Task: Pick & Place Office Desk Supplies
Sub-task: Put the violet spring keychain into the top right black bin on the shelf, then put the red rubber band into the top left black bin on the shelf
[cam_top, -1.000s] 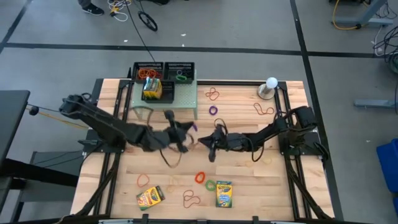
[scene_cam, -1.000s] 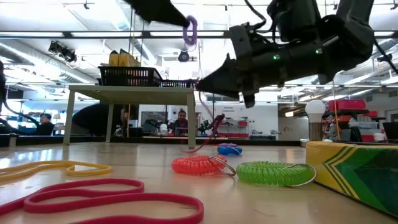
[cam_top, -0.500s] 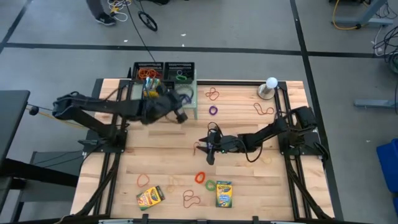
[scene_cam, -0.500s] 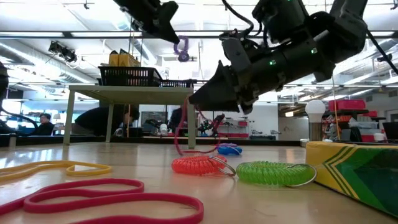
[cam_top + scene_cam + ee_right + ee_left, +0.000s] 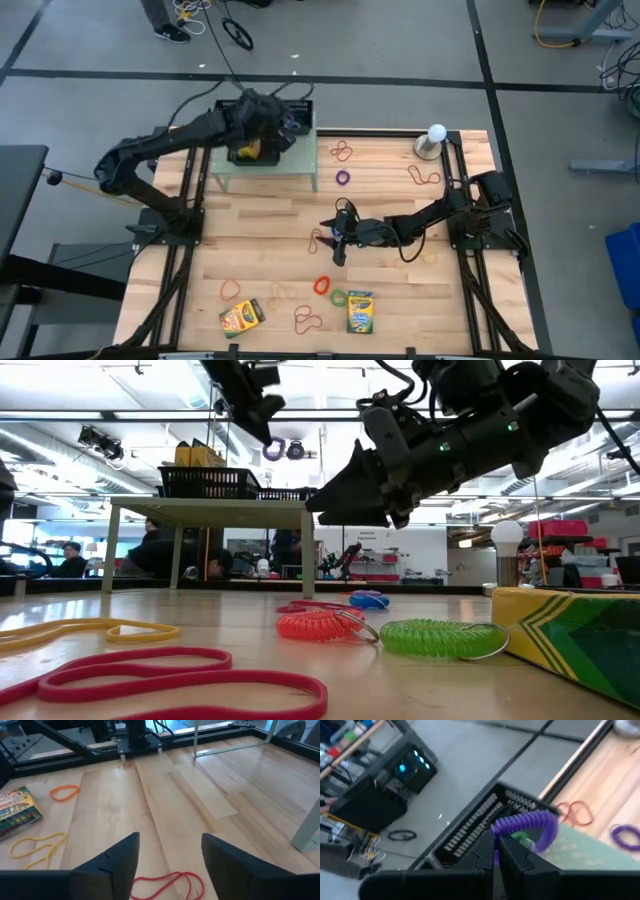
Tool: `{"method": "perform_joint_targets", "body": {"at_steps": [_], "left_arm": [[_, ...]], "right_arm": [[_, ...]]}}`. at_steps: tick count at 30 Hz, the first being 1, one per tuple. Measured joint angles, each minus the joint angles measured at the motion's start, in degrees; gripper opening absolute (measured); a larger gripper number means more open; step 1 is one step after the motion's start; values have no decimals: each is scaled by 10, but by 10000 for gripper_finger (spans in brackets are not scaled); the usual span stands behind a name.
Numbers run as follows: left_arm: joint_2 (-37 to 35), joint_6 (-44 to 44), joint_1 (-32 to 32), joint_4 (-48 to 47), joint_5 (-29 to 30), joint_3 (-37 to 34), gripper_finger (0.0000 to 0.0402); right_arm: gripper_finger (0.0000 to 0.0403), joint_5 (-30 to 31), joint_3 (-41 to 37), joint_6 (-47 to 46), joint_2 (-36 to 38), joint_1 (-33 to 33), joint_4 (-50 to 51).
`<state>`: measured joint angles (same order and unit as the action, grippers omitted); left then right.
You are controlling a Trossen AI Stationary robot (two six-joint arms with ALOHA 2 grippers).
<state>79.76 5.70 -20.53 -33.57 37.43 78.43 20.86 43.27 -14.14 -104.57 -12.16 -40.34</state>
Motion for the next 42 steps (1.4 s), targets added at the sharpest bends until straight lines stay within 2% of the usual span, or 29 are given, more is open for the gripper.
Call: {"method": "perform_joint_targets", "body": {"at_steps": [5, 14, 26, 30, 33, 36, 39, 42], "left_arm": [[47, 35, -52, -17, -41, 50, 16], [108, 39, -121, -30, -106, 76, 27], [123, 54, -131, -32, -106, 76, 102], [123, 54, -131, -42, -106, 76, 133], [114, 69, -123, -50, -92, 76, 153], [89, 48, -95, -92, -89, 98, 153], [52, 7, -40, -123, -87, 88, 124], [17, -8, 30, -75, -75, 30, 80]], "right_arm": [[197, 0, 0, 0, 0, 0, 3], [229, 0, 0, -1, 0, 0, 3], [231, 0, 0, -4, 0, 0, -1], [220, -1, 0, -5, 0, 0, -1], [197, -2, 0, -1, 2, 0, 7], [164, -1, 0, 4, 22, 0, 54], [127, 10, 0, 14, 53, -1, 126], [88, 37, -6, 16, 79, -5, 177]]}}
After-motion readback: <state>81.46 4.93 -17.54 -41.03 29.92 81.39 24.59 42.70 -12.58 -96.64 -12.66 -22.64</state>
